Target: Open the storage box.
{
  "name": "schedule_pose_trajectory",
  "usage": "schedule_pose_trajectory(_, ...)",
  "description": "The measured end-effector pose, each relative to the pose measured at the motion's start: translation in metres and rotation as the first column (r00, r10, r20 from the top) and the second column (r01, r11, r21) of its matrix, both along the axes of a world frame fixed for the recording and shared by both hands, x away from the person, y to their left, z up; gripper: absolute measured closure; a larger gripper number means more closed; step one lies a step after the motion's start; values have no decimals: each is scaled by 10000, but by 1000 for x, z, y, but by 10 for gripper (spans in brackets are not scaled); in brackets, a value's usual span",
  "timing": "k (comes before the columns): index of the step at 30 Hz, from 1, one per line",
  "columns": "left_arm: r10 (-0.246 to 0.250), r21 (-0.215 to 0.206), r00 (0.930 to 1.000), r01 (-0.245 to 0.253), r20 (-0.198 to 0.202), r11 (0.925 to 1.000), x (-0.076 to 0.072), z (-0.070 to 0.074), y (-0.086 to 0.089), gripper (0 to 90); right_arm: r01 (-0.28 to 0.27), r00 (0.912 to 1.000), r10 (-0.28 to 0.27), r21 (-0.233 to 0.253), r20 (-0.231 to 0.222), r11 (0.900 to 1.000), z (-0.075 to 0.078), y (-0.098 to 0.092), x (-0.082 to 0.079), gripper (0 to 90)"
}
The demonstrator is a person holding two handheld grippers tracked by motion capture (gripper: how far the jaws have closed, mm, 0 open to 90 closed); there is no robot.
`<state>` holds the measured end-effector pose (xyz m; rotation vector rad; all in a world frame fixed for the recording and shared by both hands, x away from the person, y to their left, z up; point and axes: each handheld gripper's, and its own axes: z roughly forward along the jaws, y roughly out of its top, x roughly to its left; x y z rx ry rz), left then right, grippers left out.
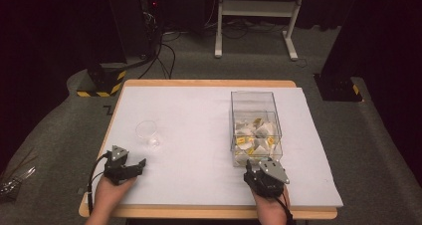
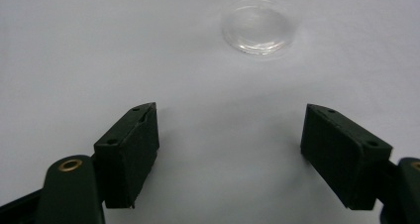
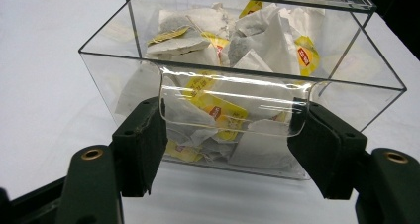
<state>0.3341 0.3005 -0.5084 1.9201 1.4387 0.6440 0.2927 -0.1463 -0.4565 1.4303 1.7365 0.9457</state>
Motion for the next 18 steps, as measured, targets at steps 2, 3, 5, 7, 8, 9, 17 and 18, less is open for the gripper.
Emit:
schedule_pose_trajectory(2, 0, 5, 10000, 0, 0, 10000, 0, 0, 0, 230, -17, 10000, 17, 3, 9, 10000, 0, 0, -2, 323)
schedule_pose_trajectory(3, 0, 5, 10000, 0, 0, 10000, 0, 0, 0, 230, -5, 10000, 5, 20, 15, 10000, 0, 0, -4, 323)
schedule_pose_trajectory(5, 9, 2, 10000, -9, -3, 10000, 0, 0, 0, 230, -26, 10000, 26, 9, 33, 10000, -1, -1, -6, 323)
schedule_pose_trajectory(7, 37, -29, 10000, -37, 17, 10000, 0, 0, 0, 230, -34, 10000, 34, 11, 58, 10000, -1, -1, -9, 323)
schedule_pose_trajectory(8, 37, -29, 10000, -37, 17, 10000, 0, 0, 0, 230, -34, 10000, 34, 11, 58, 10000, -1, -1, -9, 323)
schedule_pose_trajectory(9, 39, -30, 10000, -39, 19, 10000, 0, 0, 0, 230, -54, 10000, 54, 8, 67, 10000, -1, -1, -10, 323)
schedule_pose_trajectory(17, 39, -30, 10000, -39, 19, 10000, 0, 0, 0, 230, -115, 9999, 115, 59, 71, 9999, -1, -2, -12, 320)
schedule_pose_trajectory(18, 42, -32, 10000, -42, 19, 10000, 0, 0, 0, 230, -167, 9999, 167, 91, 41, 9998, -1, -3, -12, 318)
